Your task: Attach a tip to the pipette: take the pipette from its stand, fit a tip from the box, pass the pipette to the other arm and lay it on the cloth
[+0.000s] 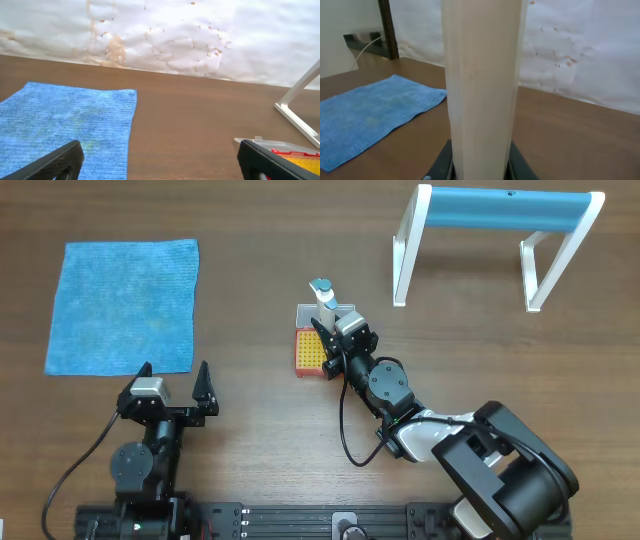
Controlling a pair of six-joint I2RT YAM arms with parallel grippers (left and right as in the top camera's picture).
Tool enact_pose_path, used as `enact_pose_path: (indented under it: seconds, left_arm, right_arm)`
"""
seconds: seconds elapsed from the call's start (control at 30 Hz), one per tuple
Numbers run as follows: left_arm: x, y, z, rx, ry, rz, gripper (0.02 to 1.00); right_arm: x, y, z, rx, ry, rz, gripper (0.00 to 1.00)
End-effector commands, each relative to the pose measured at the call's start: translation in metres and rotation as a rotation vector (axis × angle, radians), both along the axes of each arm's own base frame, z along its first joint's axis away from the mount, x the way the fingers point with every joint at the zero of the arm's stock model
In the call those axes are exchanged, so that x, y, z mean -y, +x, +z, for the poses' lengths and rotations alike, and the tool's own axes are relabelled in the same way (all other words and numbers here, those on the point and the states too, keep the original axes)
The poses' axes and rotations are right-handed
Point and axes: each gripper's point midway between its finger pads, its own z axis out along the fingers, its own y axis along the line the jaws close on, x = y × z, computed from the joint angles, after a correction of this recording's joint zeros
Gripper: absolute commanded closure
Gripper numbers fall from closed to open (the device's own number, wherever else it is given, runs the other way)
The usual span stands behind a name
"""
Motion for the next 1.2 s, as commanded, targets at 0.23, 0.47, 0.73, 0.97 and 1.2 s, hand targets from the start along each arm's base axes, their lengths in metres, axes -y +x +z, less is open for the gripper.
enact_pose_path:
  seconds: [0.23, 0.47, 0.73, 0.97, 1.2]
  left_arm:
    - [0.002, 0.000, -0.001, -0.001, 0.000, -0.015, 0.023]
    - [0.002, 0.000, -0.001, -0.001, 0.000, -0.015, 0.023]
    - [0.002, 0.000, -0.001, -0.001, 0.000, -0.015, 0.025]
    - [0.002, 0.000, -0.001, -0.001, 0.000, -0.015, 0.023]
    - [0.002, 0.000, -0.001, -0.001, 0.000, -0.015, 0.023]
  right_arm:
    - [-0.003, -0.001, 0.012, 0.019, 0.014, 0.012, 0.930]
    - [-0.003, -0.001, 0.005, -0.005, -0.003, 0.013, 0.928]
    - [-0.003, -0.002, 0.000, -0.024, -0.016, 0.016, 0.930]
    - [-0.003, -0.002, 0.002, -0.018, -0.013, 0.017, 0.928]
    - [-0.002, -0.002, 0.012, 0.005, -0.001, 0.011, 0.930]
